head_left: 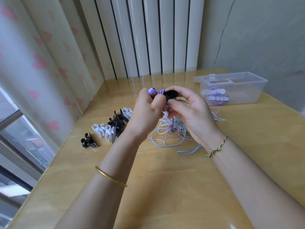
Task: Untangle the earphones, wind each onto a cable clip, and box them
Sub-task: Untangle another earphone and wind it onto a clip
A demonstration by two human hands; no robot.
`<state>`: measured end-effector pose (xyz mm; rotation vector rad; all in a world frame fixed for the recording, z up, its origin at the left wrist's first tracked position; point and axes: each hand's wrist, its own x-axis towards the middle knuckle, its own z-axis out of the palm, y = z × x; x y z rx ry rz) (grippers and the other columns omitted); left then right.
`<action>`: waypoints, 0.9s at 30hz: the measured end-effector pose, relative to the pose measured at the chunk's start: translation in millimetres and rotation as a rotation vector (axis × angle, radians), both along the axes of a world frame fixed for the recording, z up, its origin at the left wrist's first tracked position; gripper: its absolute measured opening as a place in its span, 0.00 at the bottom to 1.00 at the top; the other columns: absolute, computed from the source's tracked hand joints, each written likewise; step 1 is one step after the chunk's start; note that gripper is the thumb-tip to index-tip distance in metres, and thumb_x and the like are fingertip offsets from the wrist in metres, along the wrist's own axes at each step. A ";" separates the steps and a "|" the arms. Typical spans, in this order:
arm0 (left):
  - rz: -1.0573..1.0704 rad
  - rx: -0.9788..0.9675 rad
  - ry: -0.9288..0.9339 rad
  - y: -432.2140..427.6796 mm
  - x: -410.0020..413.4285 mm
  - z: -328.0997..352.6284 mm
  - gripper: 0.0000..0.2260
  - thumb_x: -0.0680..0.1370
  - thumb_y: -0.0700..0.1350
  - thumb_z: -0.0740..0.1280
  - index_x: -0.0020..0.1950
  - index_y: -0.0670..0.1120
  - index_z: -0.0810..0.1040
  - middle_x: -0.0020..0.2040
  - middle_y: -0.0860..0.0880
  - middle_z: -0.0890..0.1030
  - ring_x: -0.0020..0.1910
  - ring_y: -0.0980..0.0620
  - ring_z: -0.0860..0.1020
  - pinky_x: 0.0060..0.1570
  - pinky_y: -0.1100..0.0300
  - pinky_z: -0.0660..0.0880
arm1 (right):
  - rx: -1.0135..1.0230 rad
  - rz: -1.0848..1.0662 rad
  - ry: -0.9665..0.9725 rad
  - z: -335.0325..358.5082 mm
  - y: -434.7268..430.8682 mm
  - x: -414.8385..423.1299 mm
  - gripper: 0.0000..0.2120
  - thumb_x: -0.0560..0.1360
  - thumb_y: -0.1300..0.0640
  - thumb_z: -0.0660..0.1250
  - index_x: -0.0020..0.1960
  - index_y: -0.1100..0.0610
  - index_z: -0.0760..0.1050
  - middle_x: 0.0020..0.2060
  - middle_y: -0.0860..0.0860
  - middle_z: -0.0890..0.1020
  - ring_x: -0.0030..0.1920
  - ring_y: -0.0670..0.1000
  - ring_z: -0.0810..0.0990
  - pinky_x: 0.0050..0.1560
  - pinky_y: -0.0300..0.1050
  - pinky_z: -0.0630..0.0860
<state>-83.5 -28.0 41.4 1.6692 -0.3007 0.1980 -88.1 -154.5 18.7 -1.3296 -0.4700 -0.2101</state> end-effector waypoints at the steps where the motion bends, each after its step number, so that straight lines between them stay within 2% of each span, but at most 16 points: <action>1: -0.002 0.002 -0.003 0.4 -0.9 0.0 0.10 0.68 0.44 0.58 0.44 0.39 0.66 0.34 0.47 0.68 0.29 0.54 0.66 0.27 0.67 0.65 | 0.010 -0.001 0.007 -0.2 -0.4 -0.4 0.12 0.72 0.64 0.63 0.54 0.61 0.77 0.41 0.55 0.78 0.36 0.56 0.75 0.27 0.64 0.72; 3: -0.025 0.008 -0.010 1.3 -2.5 -0.1 0.10 0.71 0.43 0.59 0.48 0.39 0.66 0.38 0.46 0.68 0.30 0.54 0.67 0.27 0.68 0.66 | 0.031 0.004 0.004 0.9 -0.1 -1.7 0.12 0.71 0.65 0.63 0.55 0.63 0.76 0.42 0.55 0.78 0.36 0.56 0.75 0.30 0.64 0.75; 5: -0.013 0.010 0.004 1.7 -5.5 0.9 0.10 0.78 0.41 0.59 0.57 0.41 0.65 0.42 0.47 0.71 0.32 0.56 0.70 0.31 0.67 0.69 | 0.037 0.001 0.005 2.7 -0.3 -2.3 0.13 0.70 0.65 0.64 0.54 0.63 0.76 0.42 0.52 0.78 0.36 0.53 0.76 0.34 0.54 0.78; 7: -0.019 0.001 0.012 1.8 -9.3 2.6 0.12 0.80 0.39 0.56 0.63 0.45 0.62 0.43 0.50 0.73 0.32 0.60 0.72 0.35 0.66 0.72 | 0.041 0.006 0.027 4.1 -1.8 -1.8 0.13 0.68 0.65 0.64 0.53 0.61 0.75 0.42 0.50 0.79 0.35 0.51 0.76 0.36 0.45 0.76; 8: -0.025 0.001 0.011 1.6 -10.5 2.9 0.12 0.80 0.38 0.56 0.63 0.46 0.61 0.43 0.50 0.74 0.32 0.61 0.73 0.37 0.65 0.73 | 0.041 0.010 0.038 4.5 -2.6 -1.3 0.13 0.68 0.65 0.65 0.53 0.60 0.76 0.42 0.50 0.79 0.34 0.51 0.76 0.36 0.44 0.75; 11: -0.040 -0.033 0.028 2.5 -13.5 6.7 0.13 0.80 0.37 0.57 0.63 0.46 0.61 0.44 0.50 0.75 0.38 0.57 0.75 0.44 0.60 0.75 | 0.044 0.023 0.042 4.6 -3.1 -1.9 0.13 0.68 0.66 0.66 0.52 0.58 0.76 0.42 0.51 0.79 0.35 0.54 0.76 0.34 0.54 0.74; 14: -0.036 -0.039 0.030 3.8 -12.7 7.8 0.18 0.75 0.45 0.65 0.62 0.49 0.62 0.49 0.50 0.76 0.39 0.57 0.78 0.45 0.61 0.76 | 0.051 0.023 0.014 7.0 -0.5 -3.9 0.12 0.72 0.71 0.67 0.53 0.62 0.75 0.45 0.56 0.76 0.36 0.57 0.76 0.31 0.63 0.75; 15: -0.029 -0.023 0.026 4.2 -12.9 7.9 0.19 0.74 0.46 0.66 0.61 0.50 0.63 0.51 0.49 0.76 0.38 0.57 0.78 0.44 0.62 0.75 | 0.044 0.007 0.008 7.8 0.3 -4.3 0.12 0.72 0.72 0.67 0.53 0.63 0.74 0.45 0.56 0.76 0.36 0.55 0.77 0.31 0.61 0.77; 18: 0.005 0.016 0.016 4.6 -13.5 9.1 0.16 0.77 0.41 0.64 0.62 0.49 0.62 0.54 0.44 0.73 0.32 0.59 0.76 0.36 0.65 0.74 | 0.032 -0.012 -0.001 7.6 3.4 -4.4 0.12 0.73 0.72 0.67 0.56 0.64 0.74 0.45 0.54 0.78 0.35 0.53 0.79 0.34 0.55 0.77; 22: 0.040 0.029 -0.024 1.0 -14.5 9.9 0.18 0.78 0.40 0.61 0.64 0.48 0.58 0.53 0.43 0.73 0.41 0.50 0.75 0.44 0.57 0.76 | 0.026 -0.028 0.026 5.5 6.7 -4.4 0.12 0.74 0.71 0.66 0.55 0.60 0.74 0.46 0.53 0.77 0.34 0.50 0.78 0.33 0.58 0.72; 25: 0.063 0.070 -0.045 -1.8 -15.0 10.3 0.26 0.71 0.47 0.59 0.68 0.46 0.56 0.52 0.45 0.74 0.41 0.49 0.75 0.45 0.55 0.77 | 0.047 -0.007 0.034 5.4 7.5 -3.7 0.12 0.74 0.72 0.66 0.56 0.63 0.73 0.48 0.57 0.76 0.34 0.53 0.78 0.32 0.58 0.75; 27: 0.063 0.081 -0.050 -3.1 -15.1 10.1 0.30 0.70 0.46 0.57 0.72 0.44 0.54 0.51 0.45 0.75 0.39 0.49 0.76 0.42 0.53 0.78 | 0.067 0.008 0.038 6.5 6.1 -4.0 0.13 0.73 0.74 0.65 0.55 0.63 0.73 0.47 0.57 0.76 0.34 0.52 0.78 0.30 0.53 0.77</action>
